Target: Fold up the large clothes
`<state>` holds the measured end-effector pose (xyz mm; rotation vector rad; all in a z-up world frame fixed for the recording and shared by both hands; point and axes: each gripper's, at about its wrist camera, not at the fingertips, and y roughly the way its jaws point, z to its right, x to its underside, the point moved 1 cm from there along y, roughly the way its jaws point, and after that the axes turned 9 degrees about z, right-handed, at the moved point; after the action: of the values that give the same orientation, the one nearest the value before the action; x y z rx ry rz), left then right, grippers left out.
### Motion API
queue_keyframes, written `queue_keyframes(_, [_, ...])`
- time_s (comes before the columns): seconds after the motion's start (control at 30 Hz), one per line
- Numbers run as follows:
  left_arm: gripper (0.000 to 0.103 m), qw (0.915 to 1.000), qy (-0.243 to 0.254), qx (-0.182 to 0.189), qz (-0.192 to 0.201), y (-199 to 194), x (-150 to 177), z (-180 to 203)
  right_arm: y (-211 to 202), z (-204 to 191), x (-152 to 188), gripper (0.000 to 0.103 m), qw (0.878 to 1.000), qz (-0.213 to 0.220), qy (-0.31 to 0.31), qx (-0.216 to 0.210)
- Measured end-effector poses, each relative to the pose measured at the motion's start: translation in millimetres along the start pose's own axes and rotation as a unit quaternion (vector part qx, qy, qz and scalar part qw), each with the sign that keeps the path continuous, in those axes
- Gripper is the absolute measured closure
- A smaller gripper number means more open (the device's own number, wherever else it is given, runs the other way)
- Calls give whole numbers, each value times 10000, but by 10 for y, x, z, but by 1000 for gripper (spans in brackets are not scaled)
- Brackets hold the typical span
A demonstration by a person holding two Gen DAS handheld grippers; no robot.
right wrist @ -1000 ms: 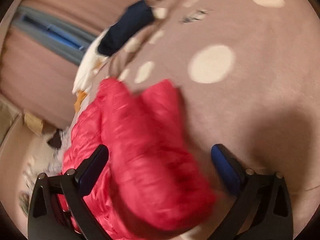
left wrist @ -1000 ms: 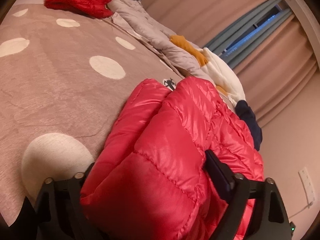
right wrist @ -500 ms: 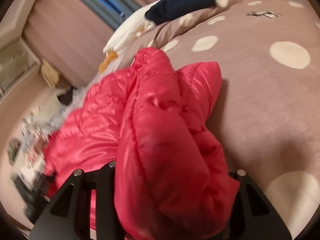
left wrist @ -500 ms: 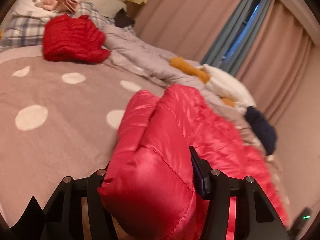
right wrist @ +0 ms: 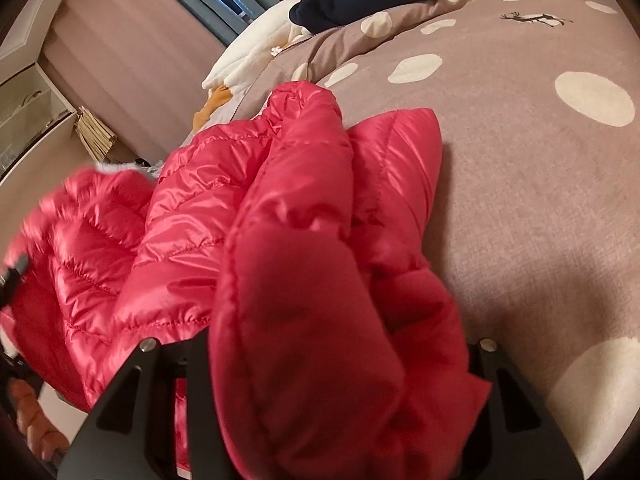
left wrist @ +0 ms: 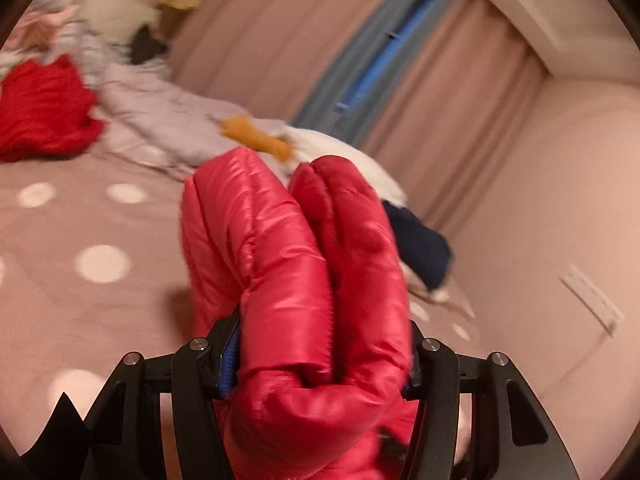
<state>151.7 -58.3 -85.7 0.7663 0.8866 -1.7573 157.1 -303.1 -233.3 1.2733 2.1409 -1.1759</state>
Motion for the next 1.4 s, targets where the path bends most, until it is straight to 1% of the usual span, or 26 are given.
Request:
queue_keyframes(0.03, [47, 9998, 28, 149, -149, 65, 54, 123, -19, 10, 16, 57, 10000, 0, 42, -30])
queue_keyframes(0.1, [47, 9989, 42, 224, -412, 164, 154, 304, -29, 44, 10, 58, 9999, -4, 132, -93])
queue_keyframes(0.13, [47, 9987, 54, 185, -467, 199, 217, 401, -39, 53, 12, 58, 9998, -9, 155, -110])
queue_keyframes(0.27, [47, 9987, 221, 89, -450, 222, 382, 693, -102, 115, -35, 55, 9998, 0, 177, -102])
queue_keyframes(0.33, [46, 9981, 271, 170, -529, 228, 465, 835, -145, 180, -79, 50, 9998, 53, 217, -10])
queue_keyframes(0.4, [43, 9966, 394, 264, -667, 274, 522, 943, -192, 271, -117, 48, 9989, 168, 445, 31])
queue_keyframes(0.43, [42, 9956, 523, 229, -746, 316, 576, 1029, -224, 330, -136, 48, 9978, 238, 621, 42])
queue_keyframes(0.47, [41, 9949, 643, 141, -760, 340, 610, 1090, -242, 354, -143, 48, 9974, 264, 671, 57])
queue_keyframes(0.53, [36, 9934, 944, -58, -649, 383, 646, 1192, -268, 361, -149, 44, 9976, 285, 618, 105])
queue_keyframes(0.63, [33, 9921, 1082, -124, -619, 433, 700, 1258, -305, 327, -140, 41, 9984, 286, 422, 228])
queue_keyframes(0.7, [33, 9913, 1117, -170, -669, 431, 735, 1307, -352, 381, -152, 40, 9976, 353, 551, 224])
queue_keyframes(0.77, [33, 9914, 1107, -184, -679, 452, 678, 1270, -406, 462, -186, 38, 9960, 436, 755, 169])
queue_keyframes(0.87, [33, 9931, 966, -173, -646, 437, 653, 1249, -442, 537, -243, 34, 9941, 483, 966, 107])
queue_keyframes(0.9, [33, 9928, 988, -174, -658, 412, 678, 1269, -472, 543, -263, 30, 9939, 555, 930, 215])
queue_keyframes(0.97, [33, 9914, 1100, -226, -676, 429, 702, 1298, -581, 541, -309, 20, 9919, 849, 740, 595])
queue_keyframes(1.0, [33, 9908, 1145, -260, -670, 447, 717, 1309, -654, 563, -338, 9, 9887, 1053, 679, 826])
queue_keyframes(1.03, [33, 9904, 1182, -285, -657, 450, 730, 1324, -708, 604, -368, 2, 9853, 1207, 698, 986])
queue_keyframes(1.07, [33, 9903, 1196, -288, -648, 433, 748, 1362, -740, 651, -393, 1, 9836, 1279, 749, 1026])
queue_keyframes(1.2, [33, 9883, 1333, -334, -664, 435, 843, 1451, -785, 838, -484, 1, 9827, 1269, 981, 922])
queue_keyframes(1.33, [25, 9811, 1674, -398, -882, 573, 988, 1559, -927, 981, -552, 1, 9755, 1499, 1123, 1151])
queue_keyframes(1.4, [24, 9766, 1825, -488, -1029, 667, 1090, 1610, -1044, 1086, -599, 1, 9696, 1657, 1313, 1235])
